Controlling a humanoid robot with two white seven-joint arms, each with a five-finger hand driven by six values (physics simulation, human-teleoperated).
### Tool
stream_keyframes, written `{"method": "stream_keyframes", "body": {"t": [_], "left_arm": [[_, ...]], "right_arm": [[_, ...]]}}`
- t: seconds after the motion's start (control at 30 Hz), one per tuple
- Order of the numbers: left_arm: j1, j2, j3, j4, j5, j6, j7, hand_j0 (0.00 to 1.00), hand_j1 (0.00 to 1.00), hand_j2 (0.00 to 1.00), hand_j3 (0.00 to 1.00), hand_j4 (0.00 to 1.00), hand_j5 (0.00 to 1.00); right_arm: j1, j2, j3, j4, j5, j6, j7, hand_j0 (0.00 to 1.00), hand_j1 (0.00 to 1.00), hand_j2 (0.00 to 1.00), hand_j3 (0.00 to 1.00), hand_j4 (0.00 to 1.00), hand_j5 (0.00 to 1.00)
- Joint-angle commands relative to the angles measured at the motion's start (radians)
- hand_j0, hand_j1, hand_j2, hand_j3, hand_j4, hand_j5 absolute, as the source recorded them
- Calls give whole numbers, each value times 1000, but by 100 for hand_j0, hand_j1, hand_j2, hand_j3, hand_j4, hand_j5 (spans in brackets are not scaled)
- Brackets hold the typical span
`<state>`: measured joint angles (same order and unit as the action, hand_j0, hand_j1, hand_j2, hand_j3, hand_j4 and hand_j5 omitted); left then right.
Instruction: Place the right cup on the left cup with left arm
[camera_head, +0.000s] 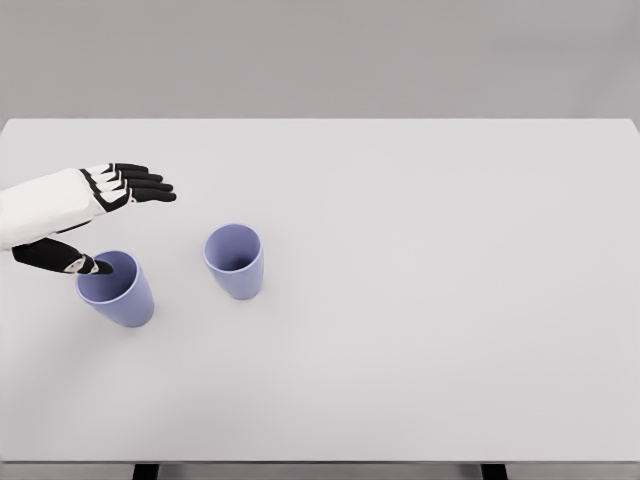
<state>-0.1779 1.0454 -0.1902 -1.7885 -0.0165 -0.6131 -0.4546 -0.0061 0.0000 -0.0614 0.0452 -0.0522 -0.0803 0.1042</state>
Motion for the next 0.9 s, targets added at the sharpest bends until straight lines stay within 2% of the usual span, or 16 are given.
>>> {"method": "stream_keyframes", "body": {"t": [0.0,0.07,0.17,0.3,0.37,0.43,0.5,0.57,0.63,0.73,0.87], "left_arm": [[0,1,2,0,6,2,1,100,100,100,100,100,100],[-2,10,3,3,4,2,1,100,100,100,100,100,100],[-20,13,-2,20,-62,2,5,100,100,100,100,100,100],[-72,90,-3,34,-69,2,7,100,100,100,100,100,100],[-87,93,-3,41,-115,2,10,100,100,100,100,100,100],[-138,90,-3,41,-131,2,13,100,100,100,100,100,100],[-170,93,-3,37,-191,2,7,100,100,100,100,100,100],[-225,93,-3,38,-218,2,-18,100,100,100,100,100,100],[-225,93,-8,35,-227,2,-47,100,100,100,100,100,100],[-230,88,-31,8,-266,2,-156,100,100,100,100,100,100],[-293,77,-34,0,-270,2,-156,100,100,100,100,100,100]], "right_arm": [[0,0,3,-1,0,-1,0,100,100,100,100,100,100],[3,0,5,7,0,4,0,100,100,100,100,100,100],[5,0,3,9,0,4,0,100,100,100,100,100,100],[3,0,3,9,0,5,0,100,100,100,100,100,100],[3,0,3,9,0,4,0,100,100,100,100,100,100],[5,0,3,7,0,5,0,100,100,100,100,100,100],[3,0,3,9,0,5,0,100,100,100,100,100,100],[3,0,3,9,0,5,0,100,100,100,100,100,100],[5,0,3,9,0,5,0,100,100,100,100,100,100],[5,0,3,9,0,5,0,100,100,100,100,100,100],[3,0,3,9,0,5,0,100,100,100,100,100,100]]}}
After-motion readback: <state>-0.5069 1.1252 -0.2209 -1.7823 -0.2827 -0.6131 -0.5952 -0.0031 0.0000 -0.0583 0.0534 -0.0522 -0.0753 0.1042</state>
